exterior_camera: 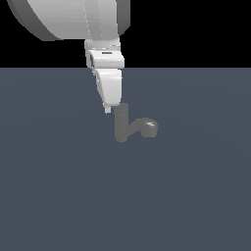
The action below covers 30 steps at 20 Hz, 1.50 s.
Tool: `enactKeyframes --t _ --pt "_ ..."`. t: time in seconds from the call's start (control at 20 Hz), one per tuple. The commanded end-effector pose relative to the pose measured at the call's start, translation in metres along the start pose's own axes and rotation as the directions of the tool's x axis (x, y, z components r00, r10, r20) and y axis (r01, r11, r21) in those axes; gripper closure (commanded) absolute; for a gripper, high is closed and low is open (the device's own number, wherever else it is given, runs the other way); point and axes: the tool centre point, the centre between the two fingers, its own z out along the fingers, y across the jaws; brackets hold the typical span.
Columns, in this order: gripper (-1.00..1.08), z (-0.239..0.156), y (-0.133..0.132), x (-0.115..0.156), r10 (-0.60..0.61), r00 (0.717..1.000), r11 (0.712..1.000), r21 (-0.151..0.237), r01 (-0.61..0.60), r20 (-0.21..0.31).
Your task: Turn on the faucet by rotating a designated handle.
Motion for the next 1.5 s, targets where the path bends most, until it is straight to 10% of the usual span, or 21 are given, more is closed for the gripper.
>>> enactKeyframes --t 0.0,0.5,0.6,1.45 --pt "1.08 0.001 0.005 0.022 0.016 1.000 1.000 -0.002 -0.016 -0.002" --pt "1.08 0.002 0.021 0.081 0.026 1.000 1.000 -0.007 -0.026 -0.003" --pt "1.08 0.000 0.012 0.052 -0.019 1.000 1.000 -0.002 0.019 0.007" --pt "1.08 0.001 -0.010 0.109 0.008 1.000 1.000 -0.005 -0.008 0.001"
